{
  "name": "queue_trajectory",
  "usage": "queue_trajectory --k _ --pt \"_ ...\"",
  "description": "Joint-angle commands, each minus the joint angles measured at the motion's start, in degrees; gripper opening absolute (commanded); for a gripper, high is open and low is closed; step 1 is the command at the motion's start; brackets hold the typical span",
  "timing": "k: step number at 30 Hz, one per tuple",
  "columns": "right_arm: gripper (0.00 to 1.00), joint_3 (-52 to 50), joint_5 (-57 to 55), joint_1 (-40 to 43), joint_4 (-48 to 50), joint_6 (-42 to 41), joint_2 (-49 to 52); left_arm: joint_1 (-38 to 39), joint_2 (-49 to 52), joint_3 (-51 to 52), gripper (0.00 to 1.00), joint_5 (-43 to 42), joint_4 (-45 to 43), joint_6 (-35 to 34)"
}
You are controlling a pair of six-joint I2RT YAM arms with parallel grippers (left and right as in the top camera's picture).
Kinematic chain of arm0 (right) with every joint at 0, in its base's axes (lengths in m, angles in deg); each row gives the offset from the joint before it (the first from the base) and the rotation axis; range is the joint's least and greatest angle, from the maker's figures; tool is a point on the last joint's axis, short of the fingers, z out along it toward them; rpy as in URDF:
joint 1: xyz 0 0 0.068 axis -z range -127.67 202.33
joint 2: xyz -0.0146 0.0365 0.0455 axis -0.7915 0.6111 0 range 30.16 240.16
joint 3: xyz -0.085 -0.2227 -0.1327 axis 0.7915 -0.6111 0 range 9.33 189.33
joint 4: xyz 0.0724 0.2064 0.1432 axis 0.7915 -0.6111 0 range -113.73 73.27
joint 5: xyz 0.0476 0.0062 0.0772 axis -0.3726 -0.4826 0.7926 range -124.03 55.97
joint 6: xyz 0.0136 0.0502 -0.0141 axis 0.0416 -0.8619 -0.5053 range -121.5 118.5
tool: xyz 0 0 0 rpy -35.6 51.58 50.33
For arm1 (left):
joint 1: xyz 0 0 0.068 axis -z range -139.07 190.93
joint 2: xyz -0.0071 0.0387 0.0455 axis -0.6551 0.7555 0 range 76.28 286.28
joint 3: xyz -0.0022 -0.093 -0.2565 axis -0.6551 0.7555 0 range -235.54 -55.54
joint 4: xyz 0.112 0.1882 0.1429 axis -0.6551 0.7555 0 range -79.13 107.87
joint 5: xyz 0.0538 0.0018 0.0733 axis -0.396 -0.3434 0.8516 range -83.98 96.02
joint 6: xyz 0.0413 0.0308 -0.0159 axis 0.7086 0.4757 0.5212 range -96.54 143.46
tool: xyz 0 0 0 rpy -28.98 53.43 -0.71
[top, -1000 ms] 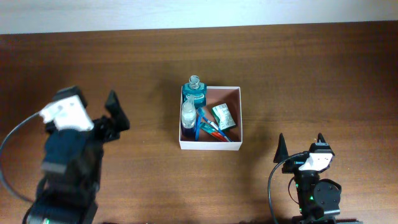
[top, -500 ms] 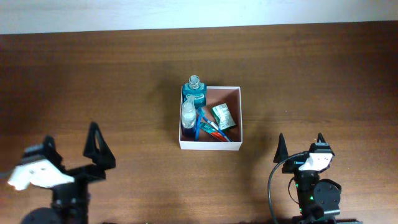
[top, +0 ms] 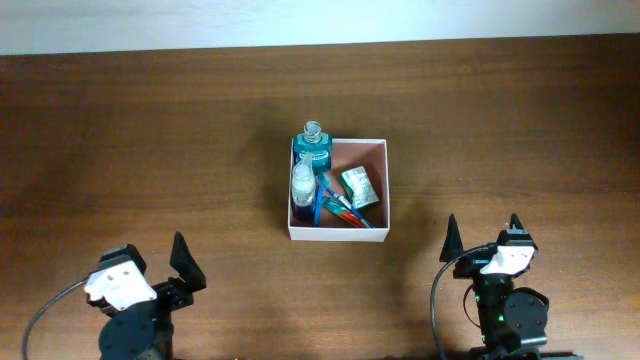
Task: Pack container
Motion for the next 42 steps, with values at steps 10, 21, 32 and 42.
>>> queue_trajectory --k 10,21,32,42 --pt "0.99 -0.52 0.33 0.52 -0.17 0.39 -0.68 -0.24 -8.66 14.58 0.99 -12.76 -21.66 4.7" --pt "0.98 -0.52 0.33 0.52 -0.17 0.39 -0.68 -0.24 -11.32 25.07 0.99 -20.63 -34.84 11.28" --pt "0.98 -0.52 0.33 0.52 -0.17 0.39 -0.68 -2.64 -11.34 29.86 0.99 -16.76 -34.82 11.43" --pt "0.98 -0.52 0.33 0.52 -0.17 0.39 -0.68 -3.3 -11.34 31.5 0.99 -16.11 -33.86 11.43"
